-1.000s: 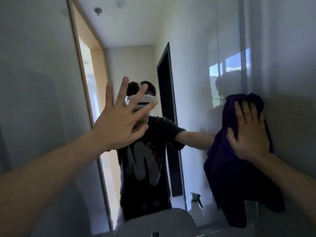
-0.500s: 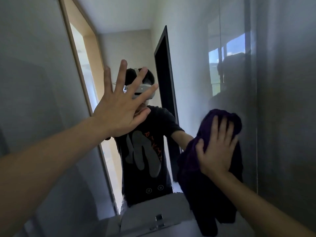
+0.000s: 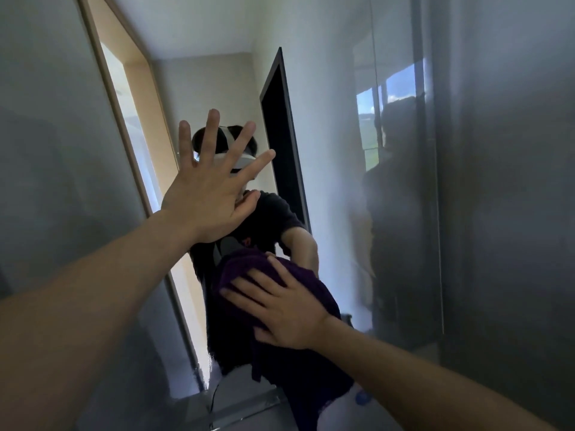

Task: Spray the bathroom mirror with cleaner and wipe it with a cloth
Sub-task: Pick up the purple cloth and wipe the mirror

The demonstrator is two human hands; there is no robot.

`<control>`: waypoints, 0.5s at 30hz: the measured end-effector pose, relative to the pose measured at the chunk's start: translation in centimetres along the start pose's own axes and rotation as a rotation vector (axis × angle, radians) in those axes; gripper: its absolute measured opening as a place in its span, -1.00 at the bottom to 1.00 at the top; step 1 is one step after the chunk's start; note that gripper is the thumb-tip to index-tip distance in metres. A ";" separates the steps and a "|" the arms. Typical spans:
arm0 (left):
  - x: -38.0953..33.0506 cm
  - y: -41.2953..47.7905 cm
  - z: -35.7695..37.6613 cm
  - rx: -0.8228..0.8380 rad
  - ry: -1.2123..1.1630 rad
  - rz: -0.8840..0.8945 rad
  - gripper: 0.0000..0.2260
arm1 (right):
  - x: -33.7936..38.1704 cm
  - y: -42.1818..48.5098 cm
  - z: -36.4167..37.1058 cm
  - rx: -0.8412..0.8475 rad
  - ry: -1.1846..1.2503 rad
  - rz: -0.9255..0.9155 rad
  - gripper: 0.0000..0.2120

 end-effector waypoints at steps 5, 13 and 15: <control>-0.1 0.0 0.0 -0.037 -0.017 0.016 -0.37 | -6.6 -3.5 -0.8 0.006 -0.062 0.079 -0.28; -0.5 0.4 -0.4 -0.087 -0.060 0.010 -0.37 | -20.7 -15.1 -1.7 -0.016 0.043 0.927 -0.22; -0.6 0.4 -0.3 -0.070 -0.056 -0.002 -0.38 | -21.5 -16.8 -1.2 -0.094 0.084 1.192 -0.23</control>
Point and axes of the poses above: each hand's wrist, its own y-axis towards the middle knuckle, its own z-axis out of the palm, x = y × z, the point moved 7 cm from there along y, towards the middle knuckle
